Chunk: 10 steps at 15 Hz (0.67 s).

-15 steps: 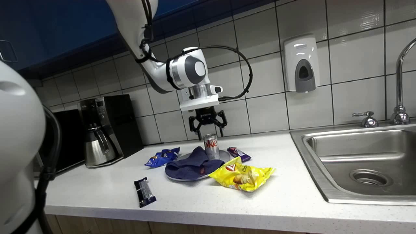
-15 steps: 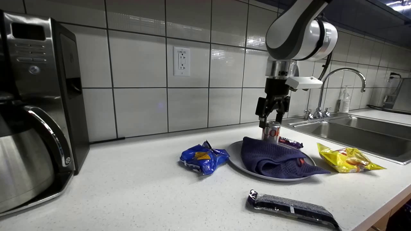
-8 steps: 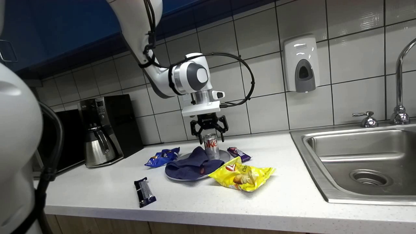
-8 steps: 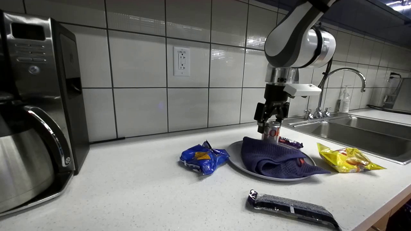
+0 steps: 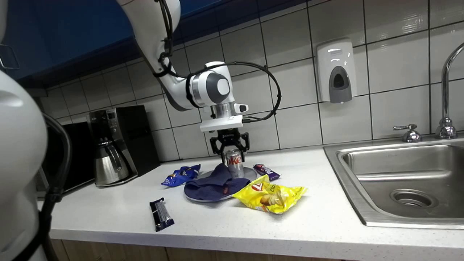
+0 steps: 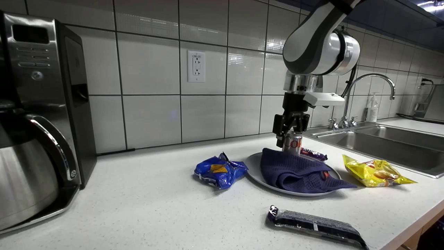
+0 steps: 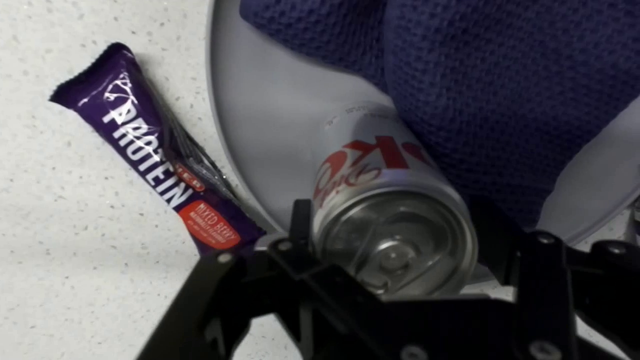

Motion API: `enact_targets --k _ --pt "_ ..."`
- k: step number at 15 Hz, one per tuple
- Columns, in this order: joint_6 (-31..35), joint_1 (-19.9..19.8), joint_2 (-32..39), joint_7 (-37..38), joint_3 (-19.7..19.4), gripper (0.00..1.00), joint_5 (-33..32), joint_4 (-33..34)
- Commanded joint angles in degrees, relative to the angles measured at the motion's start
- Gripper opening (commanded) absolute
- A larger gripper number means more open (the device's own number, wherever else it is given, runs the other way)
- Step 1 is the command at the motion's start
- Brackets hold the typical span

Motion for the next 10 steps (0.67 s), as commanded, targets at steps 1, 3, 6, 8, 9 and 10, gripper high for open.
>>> enact_targets --k 1,3,6,8,9,10 --pt "0.35 -1.56 -0.63 -0.26 1.63 0.49 1.13 -0.49" --pt "0.28 -1.71 -0.76 -0.27 1.64 0.38 1.32 -0.58" --pt "-0.08 -1.79 -0.86 -0.15 1.65 0.38 1.39 -0.53" --pt "-0.58 -1.71 -0.75 -0.08 1.66 0.38 1.31 -0.05" --pt "-0.97 -1.72 -0.65 -0.21 1.74 0.38 1.37 0.43" --pt "-1.50 -1.75 -0.59 -0.42 1.88 0.38 1.53 0.99"
